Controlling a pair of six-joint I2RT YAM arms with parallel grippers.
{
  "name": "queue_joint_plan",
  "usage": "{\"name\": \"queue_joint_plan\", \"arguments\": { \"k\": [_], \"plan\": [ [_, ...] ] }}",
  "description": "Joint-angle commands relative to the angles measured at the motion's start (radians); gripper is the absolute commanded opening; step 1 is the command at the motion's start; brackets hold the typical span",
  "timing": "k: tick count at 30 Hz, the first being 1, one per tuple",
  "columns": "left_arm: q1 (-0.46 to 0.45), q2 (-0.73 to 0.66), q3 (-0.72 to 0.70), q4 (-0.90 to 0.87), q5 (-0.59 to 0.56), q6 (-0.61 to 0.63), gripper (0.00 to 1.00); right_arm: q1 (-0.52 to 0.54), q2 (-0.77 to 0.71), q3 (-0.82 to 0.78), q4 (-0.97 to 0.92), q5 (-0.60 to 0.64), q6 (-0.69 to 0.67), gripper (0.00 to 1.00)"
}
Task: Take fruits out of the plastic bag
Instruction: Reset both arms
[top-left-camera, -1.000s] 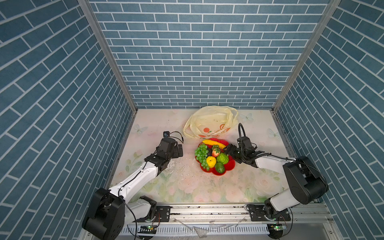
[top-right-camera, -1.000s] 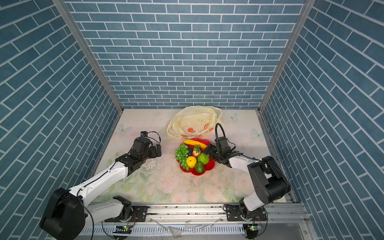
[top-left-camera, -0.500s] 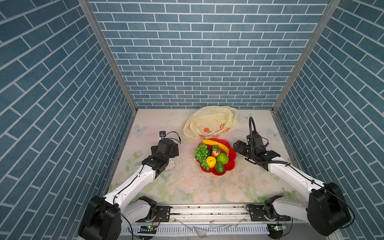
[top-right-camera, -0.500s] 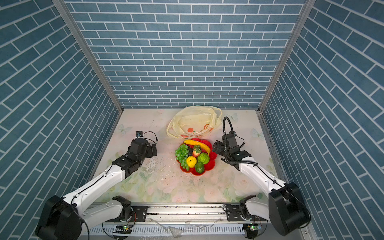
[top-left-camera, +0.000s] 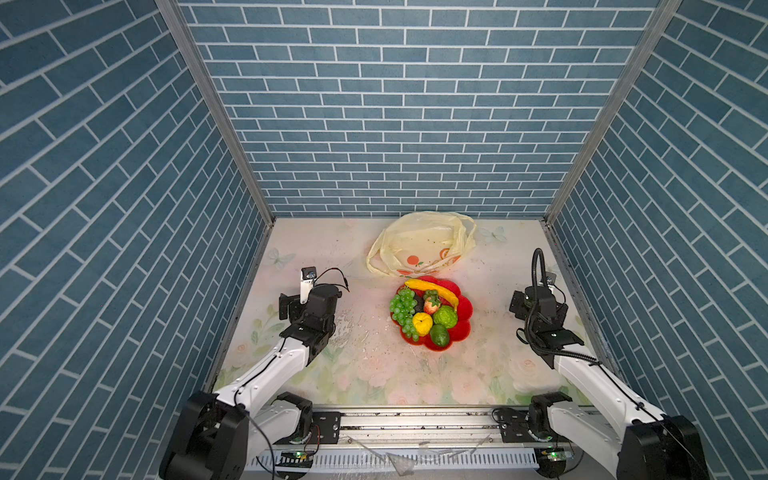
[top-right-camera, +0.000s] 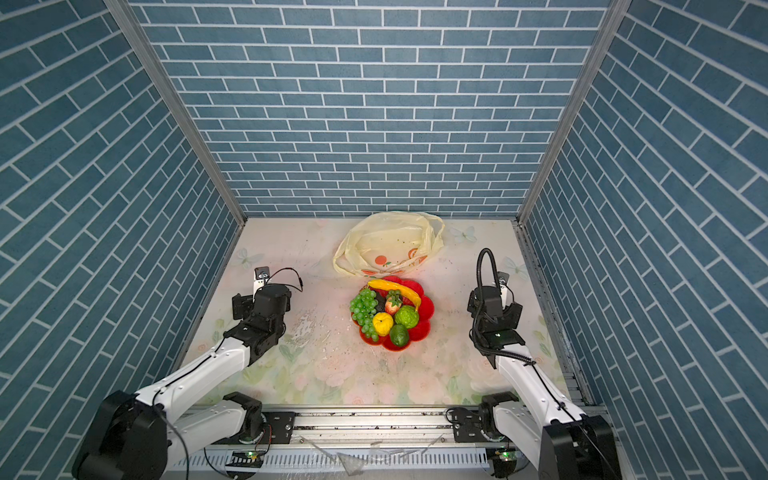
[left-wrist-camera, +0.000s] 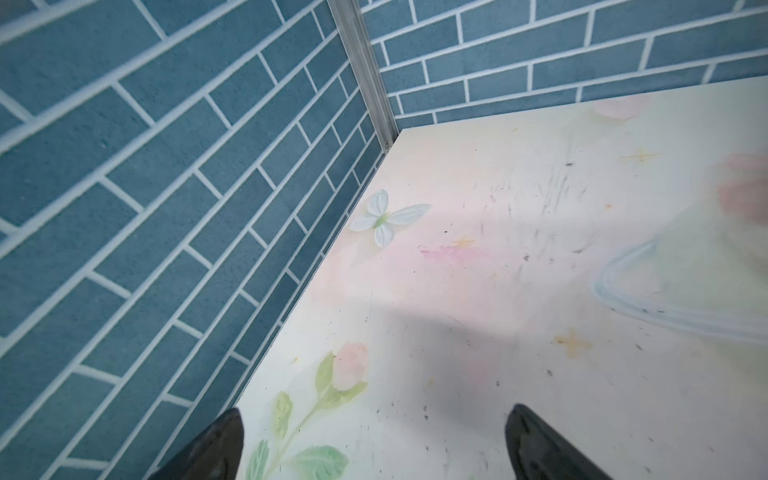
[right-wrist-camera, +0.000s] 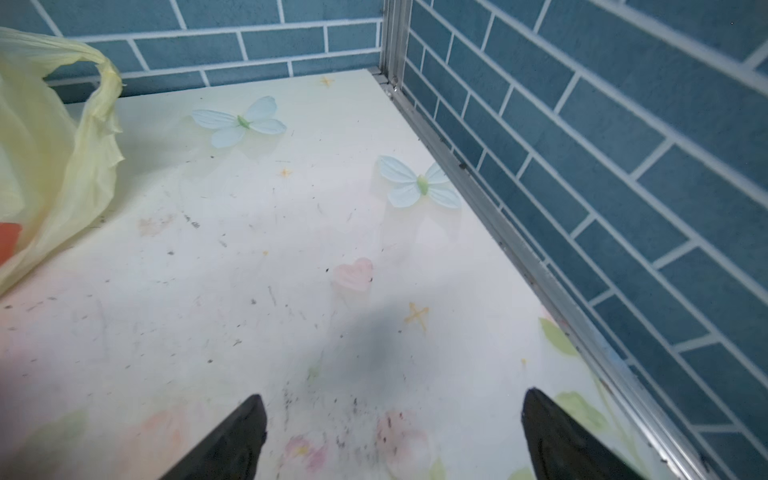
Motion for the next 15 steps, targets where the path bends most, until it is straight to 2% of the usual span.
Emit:
{"name": "queue_joint_plan", "arguments": {
  "k": [1,3,5,9,13,15],
  "plan": [
    [0.047,0.072,-0.089,0.314,0.117,0.142,0.99,-0.021,0.084,-0.058,0.291,0.045,-0.141,0.97],
    [0.065,0.112,-0.13,0.449,0.182,0.192,0.99,-0.041,0.159,-0.072,0.39,0.013,-0.168,0.98],
    [0.086,0.132,-0.125,0.477,0.244,0.213,0.99,-0.058,0.233,-0.076,0.474,-0.028,-0.192,0.98],
    [0.163,0.16,-0.146,0.58,0.392,0.196,0.99,-0.107,0.278,-0.092,0.605,-0.174,-0.213,0.99],
    [0.312,0.19,-0.113,0.554,0.594,0.099,0.99,-0.174,0.315,-0.085,0.658,-0.329,-0.213,0.99],
    [0.347,0.205,-0.084,0.51,0.687,0.089,0.99,-0.208,0.334,-0.076,0.669,-0.412,-0.212,0.99]
  ]
}}
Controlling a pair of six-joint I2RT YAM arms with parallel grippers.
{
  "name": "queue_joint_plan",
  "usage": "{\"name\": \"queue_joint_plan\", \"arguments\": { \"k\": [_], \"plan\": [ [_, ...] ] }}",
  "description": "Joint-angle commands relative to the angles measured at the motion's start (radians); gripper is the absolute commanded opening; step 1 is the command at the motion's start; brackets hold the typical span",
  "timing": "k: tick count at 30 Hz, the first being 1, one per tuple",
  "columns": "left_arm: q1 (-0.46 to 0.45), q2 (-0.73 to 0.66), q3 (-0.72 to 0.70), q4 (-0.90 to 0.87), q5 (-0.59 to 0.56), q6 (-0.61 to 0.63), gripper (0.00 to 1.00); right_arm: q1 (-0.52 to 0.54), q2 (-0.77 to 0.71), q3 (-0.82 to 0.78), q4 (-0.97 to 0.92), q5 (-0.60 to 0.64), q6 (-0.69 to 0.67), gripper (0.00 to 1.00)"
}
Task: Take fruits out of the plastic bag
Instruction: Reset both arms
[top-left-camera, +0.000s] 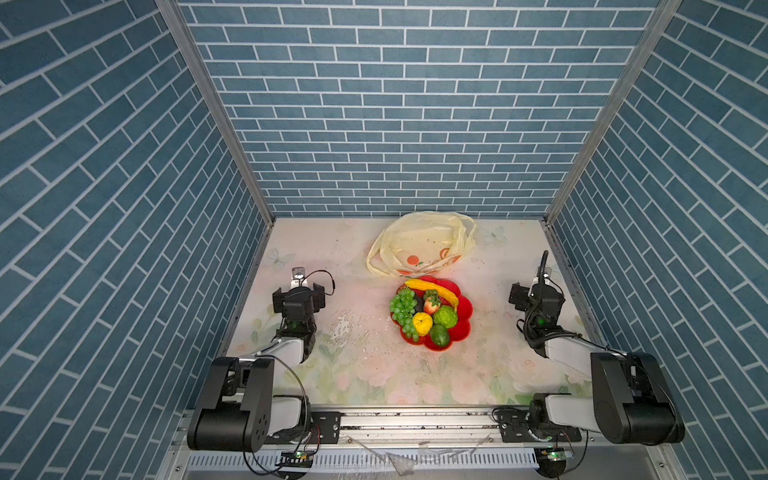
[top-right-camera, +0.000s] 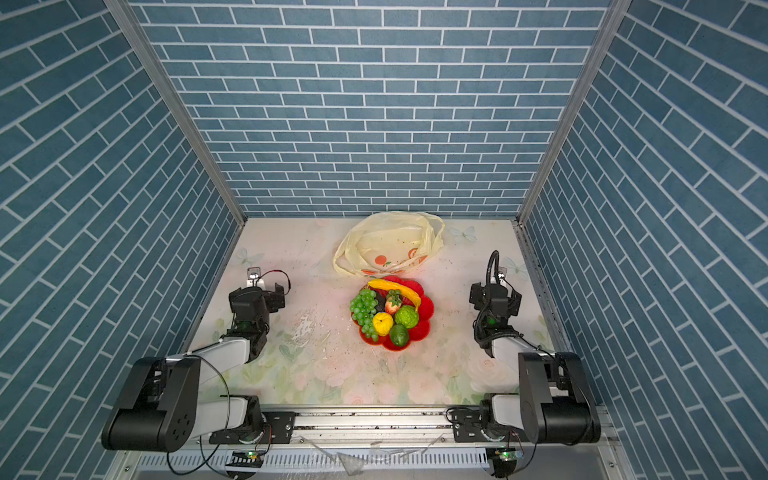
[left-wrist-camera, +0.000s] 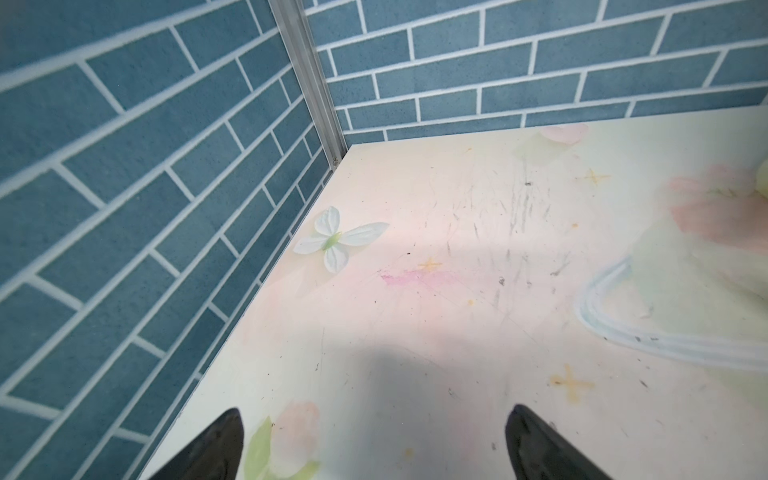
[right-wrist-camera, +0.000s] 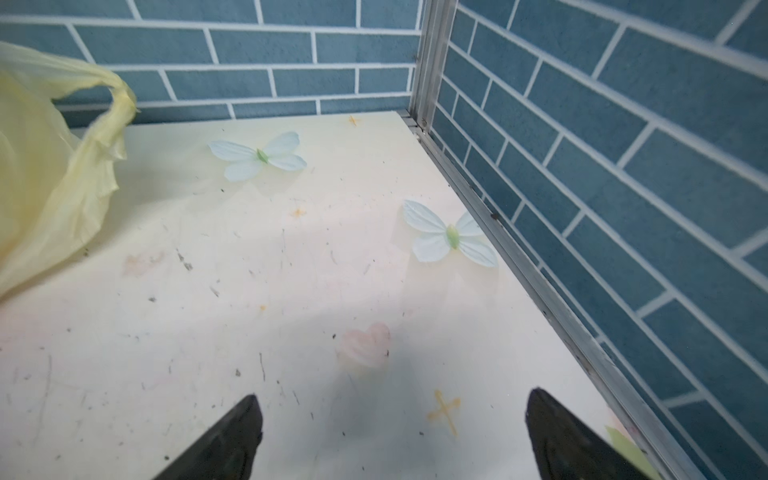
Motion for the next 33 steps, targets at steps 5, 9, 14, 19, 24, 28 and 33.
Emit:
{"name": "queue_joint_plan", "arguments": {
  "k": [5,9,14,19,24,28,33],
  "plan": [
    [0.047,0.135,-0.041,0.292,0.311,-0.034,0.99,-0.103,0.17,0.005,0.217,-0.306,-0.027,0.99],
    [0.056,0.202,0.027,0.205,0.356,-0.023,0.99,-0.108,0.221,0.022,0.229,-0.317,-0.023,0.99],
    [0.04,0.214,0.033,0.21,0.342,-0.01,0.99,-0.107,0.222,0.031,0.212,-0.292,-0.025,0.99],
    [0.039,0.215,0.027,0.226,0.343,-0.012,0.99,-0.068,0.218,-0.03,0.333,-0.096,-0.002,0.99],
    [0.039,0.214,0.027,0.227,0.345,-0.012,0.99,-0.068,0.221,-0.003,0.273,-0.095,-0.001,0.99],
    [0.039,0.216,0.028,0.227,0.345,-0.012,0.99,-0.067,0.223,0.011,0.253,-0.142,-0.021,0.99],
    [0.039,0.213,0.027,0.225,0.345,-0.012,0.99,-0.067,0.225,0.022,0.236,-0.158,-0.025,0.99]
  ]
}}
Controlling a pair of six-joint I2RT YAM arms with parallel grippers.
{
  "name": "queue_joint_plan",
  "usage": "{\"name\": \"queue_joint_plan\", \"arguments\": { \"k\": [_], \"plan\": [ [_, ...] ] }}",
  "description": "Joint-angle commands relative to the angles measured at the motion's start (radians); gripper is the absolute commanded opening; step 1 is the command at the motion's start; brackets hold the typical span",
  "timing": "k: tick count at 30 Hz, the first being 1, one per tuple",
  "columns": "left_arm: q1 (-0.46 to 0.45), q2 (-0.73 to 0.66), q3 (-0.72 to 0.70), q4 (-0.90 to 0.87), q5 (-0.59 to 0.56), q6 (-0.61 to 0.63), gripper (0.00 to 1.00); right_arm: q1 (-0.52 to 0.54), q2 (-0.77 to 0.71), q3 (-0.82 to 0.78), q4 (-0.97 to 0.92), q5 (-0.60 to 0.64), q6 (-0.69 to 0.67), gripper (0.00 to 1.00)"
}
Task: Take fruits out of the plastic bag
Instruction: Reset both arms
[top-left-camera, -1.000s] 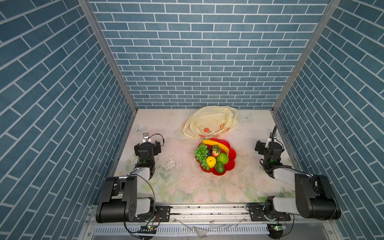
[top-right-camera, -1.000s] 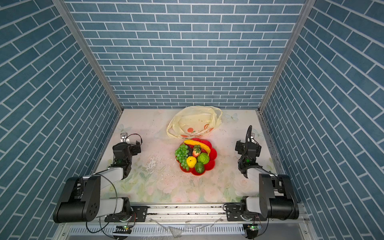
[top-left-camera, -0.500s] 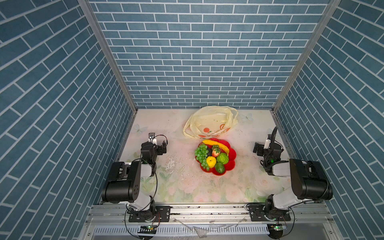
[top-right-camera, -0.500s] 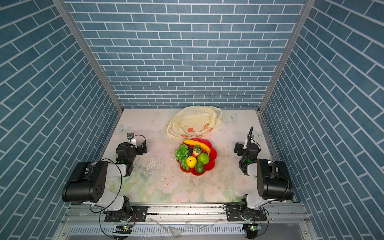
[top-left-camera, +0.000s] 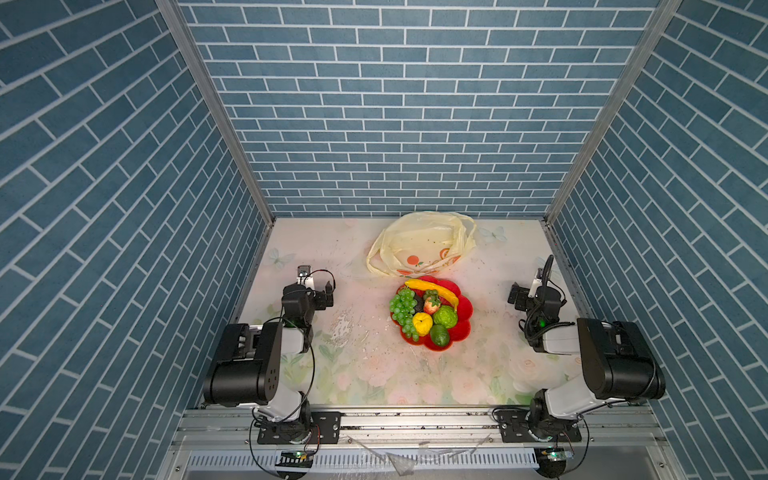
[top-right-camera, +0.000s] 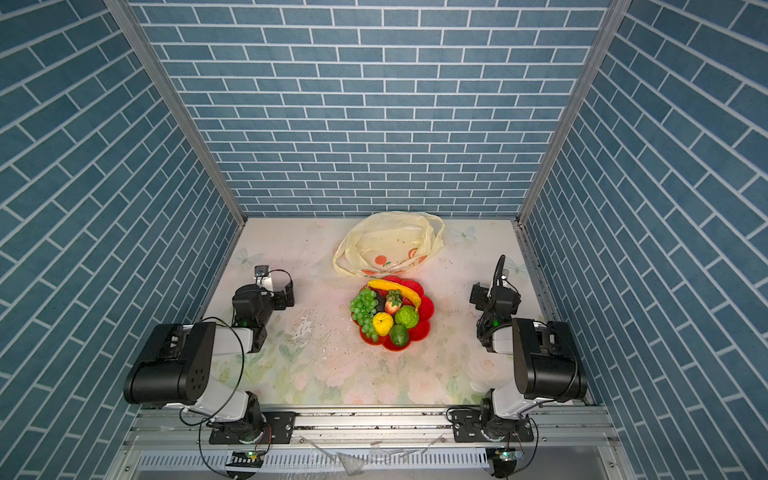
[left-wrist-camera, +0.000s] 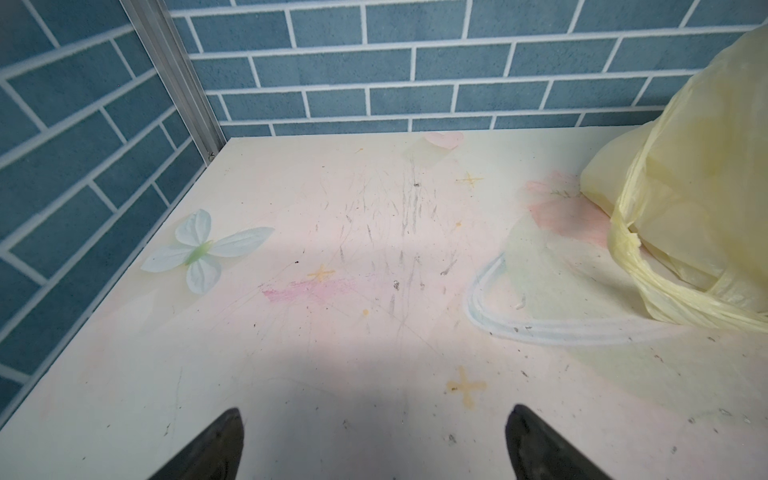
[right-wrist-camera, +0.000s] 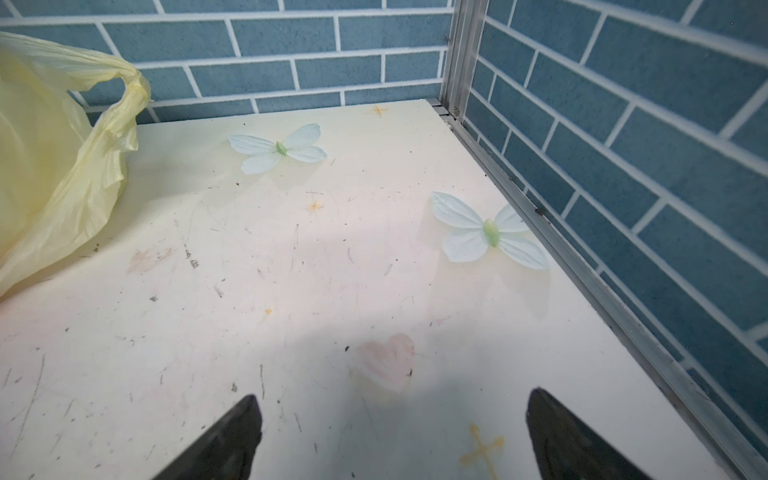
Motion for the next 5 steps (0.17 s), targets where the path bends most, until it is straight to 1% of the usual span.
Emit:
{"name": "queue_joint_plan", "arguments": {
  "k": [1,5],
  "plan": [
    [-0.002,-0.006,0.011,0.012,0.007,0.01,0.99,0.004,0.004,0.039,-0.009,-0.012,-0.024,0.99],
    [-0.002,-0.006,0.01,0.013,0.007,0.01,0.99,0.004,0.001,0.033,-0.003,-0.013,-0.021,0.99]
  ]
}}
